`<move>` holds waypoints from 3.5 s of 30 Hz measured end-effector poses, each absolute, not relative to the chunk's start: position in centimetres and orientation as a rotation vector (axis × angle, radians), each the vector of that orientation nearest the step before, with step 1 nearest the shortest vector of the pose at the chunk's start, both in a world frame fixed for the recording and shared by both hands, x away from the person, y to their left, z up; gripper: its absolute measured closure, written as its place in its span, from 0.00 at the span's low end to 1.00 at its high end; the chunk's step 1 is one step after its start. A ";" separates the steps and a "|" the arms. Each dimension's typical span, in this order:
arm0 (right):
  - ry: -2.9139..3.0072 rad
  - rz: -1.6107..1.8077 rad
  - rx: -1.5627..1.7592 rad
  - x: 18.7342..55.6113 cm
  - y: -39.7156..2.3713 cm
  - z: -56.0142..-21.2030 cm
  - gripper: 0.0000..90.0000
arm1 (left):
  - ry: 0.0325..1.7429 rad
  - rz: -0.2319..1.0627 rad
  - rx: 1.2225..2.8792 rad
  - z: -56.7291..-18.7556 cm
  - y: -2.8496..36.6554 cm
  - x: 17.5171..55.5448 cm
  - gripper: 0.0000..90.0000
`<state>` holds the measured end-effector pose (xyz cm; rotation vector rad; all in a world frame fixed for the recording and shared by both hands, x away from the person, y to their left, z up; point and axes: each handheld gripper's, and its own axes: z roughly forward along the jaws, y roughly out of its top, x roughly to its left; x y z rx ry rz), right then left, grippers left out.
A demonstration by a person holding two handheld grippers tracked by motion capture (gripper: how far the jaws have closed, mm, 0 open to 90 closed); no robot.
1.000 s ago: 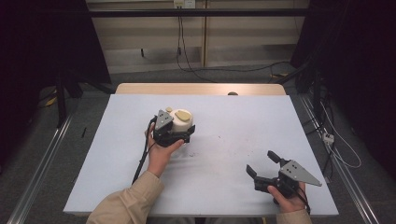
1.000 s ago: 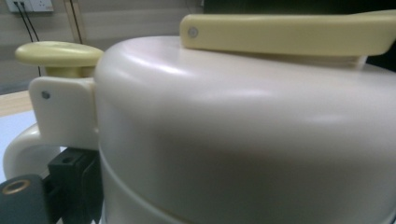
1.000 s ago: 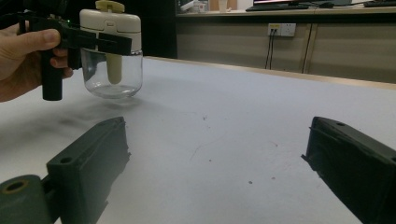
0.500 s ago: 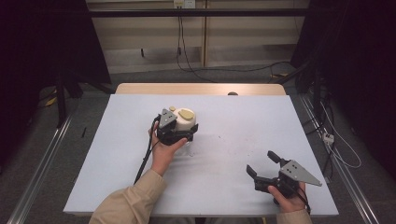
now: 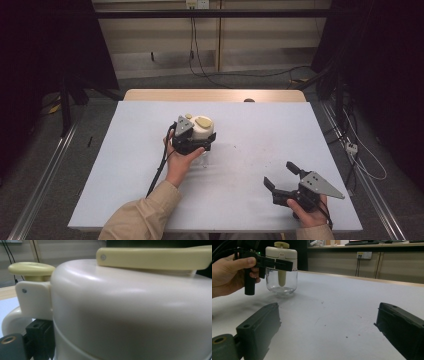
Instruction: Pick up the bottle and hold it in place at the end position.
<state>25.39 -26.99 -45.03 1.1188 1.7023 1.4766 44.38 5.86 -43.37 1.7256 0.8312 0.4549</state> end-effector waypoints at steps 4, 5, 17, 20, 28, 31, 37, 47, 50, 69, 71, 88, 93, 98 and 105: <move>1.698 1.478 1.119 25.4 -27.0 -45.0 0.05 | 0.821 0.450 1.731 -43.3 5.5 44.5 0.07; 1.698 1.478 1.120 25.4 -27.0 -45.0 0.05 | 0.821 0.450 1.736 -43.4 5.4 44.5 0.07; 1.703 1.484 1.119 25.4 -27.1 -45.1 0.05 | 0.820 0.436 1.728 -43.5 4.4 44.7 0.07; 1.698 1.485 1.123 25.4 -27.2 -45.1 0.05 | 0.816 0.439 1.733 -43.6 4.3 44.8 0.07; 1.704 1.480 1.115 25.4 -27.2 -45.1 0.05 | 0.831 0.436 1.728 -43.6 4.0 45.1 0.07; 1.701 1.484 1.117 25.5 -27.1 -45.1 0.05 | 0.829 0.443 1.722 -43.5 3.8 45.1 0.07; 1.700 1.483 1.118 25.4 -27.2 -45.0 0.05 | 0.821 0.437 1.720 -43.4 3.3 45.2 0.07; 1.704 1.483 1.120 25.5 -27.2 -45.0 0.06 | 0.832 0.448 1.719 -43.8 3.1 45.6 0.07; 1.702 1.484 1.122 25.4 -27.2 -45.0 0.06 | 0.838 0.447 1.717 -43.9 3.0 45.7 0.07; 1.705 1.477 1.118 25.4 -27.1 -45.0 0.06 | 0.838 0.461 1.719 -44.4 2.0 45.9 0.07; 1.702 1.482 1.121 25.4 -27.1 -45.0 0.06 | 0.840 0.460 1.717 -44.5 1.9 45.9 0.07; 1.709 1.478 1.124 25.5 -27.0 -45.1 0.06 | 0.843 0.465 1.716 -45.0 1.4 46.0 0.07; 1.709 1.476 1.123 25.5 -27.0 -45.1 0.06 | 0.846 0.467 1.711 -45.0 1.1 46.0 0.07; 1.709 1.478 1.124 25.5 -27.0 -45.1 0.06 | 0.831 0.473 1.715 -45.1 1.0 46.0 0.07; 1.715 1.475 1.120 25.5 -27.0 -45.1 0.06 | 0.830 0.484 1.711 -45.2 0.9 45.9 0.07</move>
